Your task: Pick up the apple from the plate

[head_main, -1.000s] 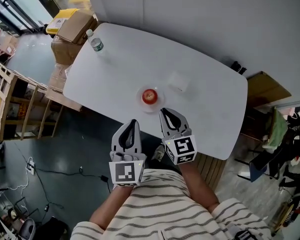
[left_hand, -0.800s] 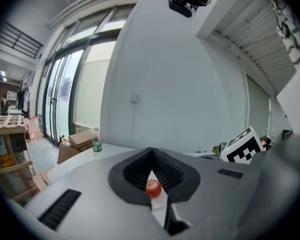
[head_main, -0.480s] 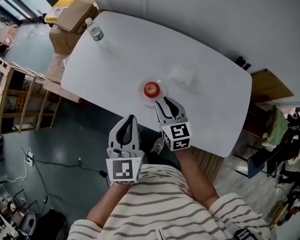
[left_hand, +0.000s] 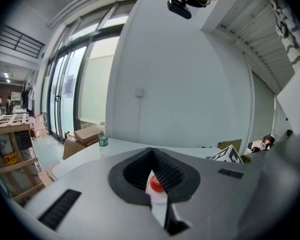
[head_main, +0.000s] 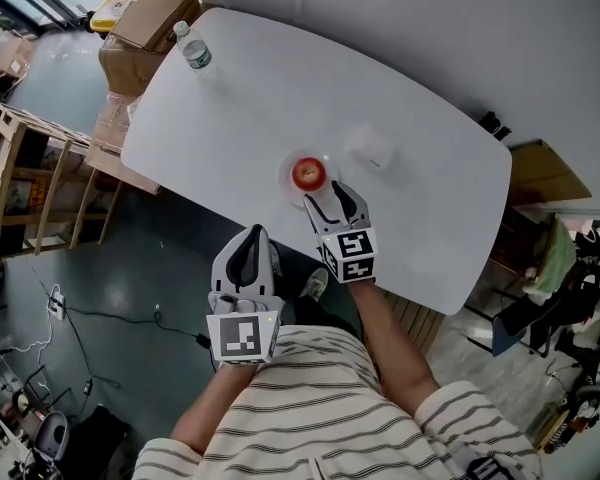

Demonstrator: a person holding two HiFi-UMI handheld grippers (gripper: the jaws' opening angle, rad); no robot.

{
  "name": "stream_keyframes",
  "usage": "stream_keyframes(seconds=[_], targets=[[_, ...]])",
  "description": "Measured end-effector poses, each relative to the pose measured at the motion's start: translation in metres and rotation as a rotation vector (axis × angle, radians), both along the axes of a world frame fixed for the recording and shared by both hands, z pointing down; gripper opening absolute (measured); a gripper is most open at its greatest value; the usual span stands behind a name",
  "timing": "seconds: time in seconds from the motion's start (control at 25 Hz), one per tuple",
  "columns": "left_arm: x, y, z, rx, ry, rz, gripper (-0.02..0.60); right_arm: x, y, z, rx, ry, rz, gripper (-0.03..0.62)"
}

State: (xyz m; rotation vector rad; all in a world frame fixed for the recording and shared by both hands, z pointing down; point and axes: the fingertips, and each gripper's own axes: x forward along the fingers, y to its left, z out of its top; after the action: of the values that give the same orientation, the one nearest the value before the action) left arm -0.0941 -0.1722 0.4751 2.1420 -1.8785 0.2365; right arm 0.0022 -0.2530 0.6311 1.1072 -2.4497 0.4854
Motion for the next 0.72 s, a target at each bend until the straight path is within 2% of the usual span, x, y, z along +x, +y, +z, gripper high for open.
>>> stream_keyframes(seconds=[0.48,0.72], targets=[[-0.014,0.003,0.008,-0.025,-0.011,-0.024,0.005,-0.011,-0.013,0.048,-0.041,0.067,-0.03,0.308],[-0.013,0.001,0.013,-0.025,-0.002,-0.004,0.005,-0.011,-0.021,0.075,-0.059,0.121,-0.01,0.319]])
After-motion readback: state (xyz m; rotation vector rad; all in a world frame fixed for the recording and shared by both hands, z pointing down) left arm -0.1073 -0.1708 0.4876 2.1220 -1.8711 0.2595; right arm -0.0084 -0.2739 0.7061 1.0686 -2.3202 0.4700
